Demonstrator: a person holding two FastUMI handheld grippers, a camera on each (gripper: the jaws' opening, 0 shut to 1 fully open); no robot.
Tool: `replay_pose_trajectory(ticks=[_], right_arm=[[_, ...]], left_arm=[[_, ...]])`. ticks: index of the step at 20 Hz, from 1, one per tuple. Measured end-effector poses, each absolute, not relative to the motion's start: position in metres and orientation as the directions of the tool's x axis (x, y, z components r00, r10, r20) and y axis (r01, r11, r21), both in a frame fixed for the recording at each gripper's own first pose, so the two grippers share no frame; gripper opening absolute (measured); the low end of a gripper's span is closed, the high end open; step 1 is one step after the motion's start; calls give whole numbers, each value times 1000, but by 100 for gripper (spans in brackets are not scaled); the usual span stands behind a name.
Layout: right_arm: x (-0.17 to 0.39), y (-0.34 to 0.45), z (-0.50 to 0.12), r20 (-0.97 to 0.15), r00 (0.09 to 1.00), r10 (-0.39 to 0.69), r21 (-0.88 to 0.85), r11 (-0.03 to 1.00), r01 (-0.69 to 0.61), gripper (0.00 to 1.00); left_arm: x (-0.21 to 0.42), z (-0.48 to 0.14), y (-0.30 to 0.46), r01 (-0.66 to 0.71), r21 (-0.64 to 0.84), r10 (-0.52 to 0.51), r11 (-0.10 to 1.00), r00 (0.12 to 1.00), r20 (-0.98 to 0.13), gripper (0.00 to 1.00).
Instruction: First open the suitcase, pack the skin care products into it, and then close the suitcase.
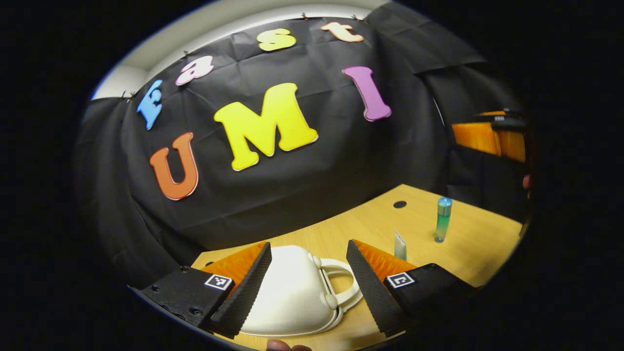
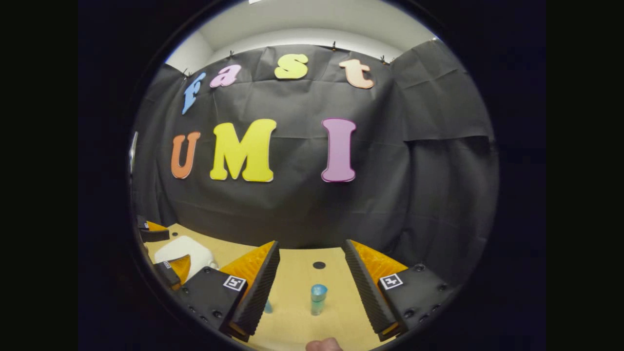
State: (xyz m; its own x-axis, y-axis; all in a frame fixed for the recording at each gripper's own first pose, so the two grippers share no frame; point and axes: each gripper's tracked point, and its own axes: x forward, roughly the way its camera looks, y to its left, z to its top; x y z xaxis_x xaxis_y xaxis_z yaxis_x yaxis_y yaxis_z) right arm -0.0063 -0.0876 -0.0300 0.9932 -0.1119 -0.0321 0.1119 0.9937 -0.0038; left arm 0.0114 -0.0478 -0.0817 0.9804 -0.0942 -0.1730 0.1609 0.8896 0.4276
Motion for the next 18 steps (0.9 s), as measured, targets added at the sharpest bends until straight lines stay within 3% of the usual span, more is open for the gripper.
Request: replay_pose_trajectory(ticks=[3,6,11,13,18], right_arm=[[-8,-118,-40,-53,986,-156,-9,988,155,81],[-12,-144,-52,-78,977,-199,-31,980,197,81],[-26,-165,-57,-89,968,-236,-37,972,234,81],[-31,-169,-58,-89,966,-244,-43,969,241,80],[-46,-170,-65,-106,961,-255,-54,967,251,81]], left_arm=[[14,-121,-60,247,566,-105,786,956,-273,99],[16,-166,-55,338,735,-57,588,924,-379,100],[30,-215,-43,426,775,27,467,869,-493,94],[40,-214,-37,427,784,50,449,865,-500,89],[52,-222,-38,446,798,90,405,849,-520,61]])
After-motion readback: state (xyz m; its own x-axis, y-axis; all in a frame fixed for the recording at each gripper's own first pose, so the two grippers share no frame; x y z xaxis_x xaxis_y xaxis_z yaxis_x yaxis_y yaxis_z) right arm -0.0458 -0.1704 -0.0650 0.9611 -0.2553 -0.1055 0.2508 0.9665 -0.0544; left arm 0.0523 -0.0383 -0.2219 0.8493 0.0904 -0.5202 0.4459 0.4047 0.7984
